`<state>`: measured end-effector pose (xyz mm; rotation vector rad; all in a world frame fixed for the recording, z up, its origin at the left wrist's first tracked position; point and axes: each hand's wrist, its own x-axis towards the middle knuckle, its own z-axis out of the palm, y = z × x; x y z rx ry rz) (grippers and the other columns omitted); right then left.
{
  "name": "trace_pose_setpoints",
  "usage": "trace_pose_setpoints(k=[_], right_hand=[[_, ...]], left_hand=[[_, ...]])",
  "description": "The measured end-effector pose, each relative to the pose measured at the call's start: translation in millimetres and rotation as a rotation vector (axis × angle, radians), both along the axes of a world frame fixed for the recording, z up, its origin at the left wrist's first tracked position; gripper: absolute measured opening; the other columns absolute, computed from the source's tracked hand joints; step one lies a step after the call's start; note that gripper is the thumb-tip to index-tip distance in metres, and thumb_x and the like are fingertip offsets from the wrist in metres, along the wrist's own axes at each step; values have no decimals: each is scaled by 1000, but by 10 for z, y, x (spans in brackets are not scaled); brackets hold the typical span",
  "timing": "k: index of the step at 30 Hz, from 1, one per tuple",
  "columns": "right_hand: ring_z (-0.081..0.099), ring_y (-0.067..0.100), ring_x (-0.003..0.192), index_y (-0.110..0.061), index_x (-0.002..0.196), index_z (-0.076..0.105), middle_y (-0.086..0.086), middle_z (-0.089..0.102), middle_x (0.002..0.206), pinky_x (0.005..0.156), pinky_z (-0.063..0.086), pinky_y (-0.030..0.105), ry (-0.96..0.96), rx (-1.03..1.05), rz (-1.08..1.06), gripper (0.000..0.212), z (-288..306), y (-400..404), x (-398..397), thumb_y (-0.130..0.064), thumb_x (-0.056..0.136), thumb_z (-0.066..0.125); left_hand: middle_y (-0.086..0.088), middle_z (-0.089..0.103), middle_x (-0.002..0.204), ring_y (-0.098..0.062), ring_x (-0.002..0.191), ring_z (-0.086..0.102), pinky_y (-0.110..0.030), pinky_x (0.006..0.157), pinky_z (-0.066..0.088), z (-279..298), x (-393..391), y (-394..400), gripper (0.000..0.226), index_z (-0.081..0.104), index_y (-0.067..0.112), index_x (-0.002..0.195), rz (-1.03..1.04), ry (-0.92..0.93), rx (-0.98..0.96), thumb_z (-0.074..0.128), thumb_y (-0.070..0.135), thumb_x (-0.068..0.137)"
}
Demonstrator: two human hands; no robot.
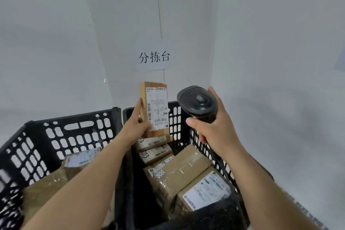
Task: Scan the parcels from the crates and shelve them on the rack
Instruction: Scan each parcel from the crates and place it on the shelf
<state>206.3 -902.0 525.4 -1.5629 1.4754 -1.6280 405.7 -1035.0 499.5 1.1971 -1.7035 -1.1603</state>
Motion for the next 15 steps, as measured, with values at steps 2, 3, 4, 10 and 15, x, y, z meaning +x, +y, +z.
trace_pose_setpoints(k=[2, 3, 4, 10, 15], right_hand=[[57, 0, 55, -49, 151, 19, -9, 56, 129, 56, 52, 24, 11, -2, 15, 98, -24, 238, 20, -17, 80, 78], [57, 0, 58, -49, 151, 19, -12, 55, 129, 56, 51, 23, 20, 5, 30, 98, -53, 357, 25, -18, 80, 79], [56, 0, 62, -50, 150, 19, -14, 55, 130, 58, 51, 21, 28, 22, 47, 98, -87, 483, 36, -19, 79, 79], [57, -2, 72, -74, 132, 21, -14, 61, 118, 73, 51, 29, 7, 84, 148, 96, -359, 1182, 185, -32, 71, 82], [57, -2, 70, -78, 126, 21, -9, 61, 126, 74, 49, 29, -52, 74, 151, 94, -407, 1543, 308, -33, 71, 82]], left_hand=[[0, 61, 124, -14, 93, 66, -40, 81, 57, 39, 9, 259, 82, 10, 49, 150, -19, 56, 12, 50, 4, 94], [1, 61, 125, -13, 93, 67, -41, 83, 56, 52, 19, 377, 75, 15, 46, 150, -29, 63, 8, 49, 7, 96], [1, 62, 125, -15, 95, 67, -43, 86, 56, 64, 33, 484, 70, 20, 43, 150, -35, 51, -2, 49, 9, 97], [0, 63, 119, -24, 93, 71, -47, 85, 57, 247, 189, 1056, 82, 36, 39, 145, -104, -84, -32, 62, -7, 83], [-2, 60, 115, -18, 85, 62, -33, 79, 56, 393, 271, 1403, 67, 48, 40, 132, -149, -249, -108, 63, -4, 84]])
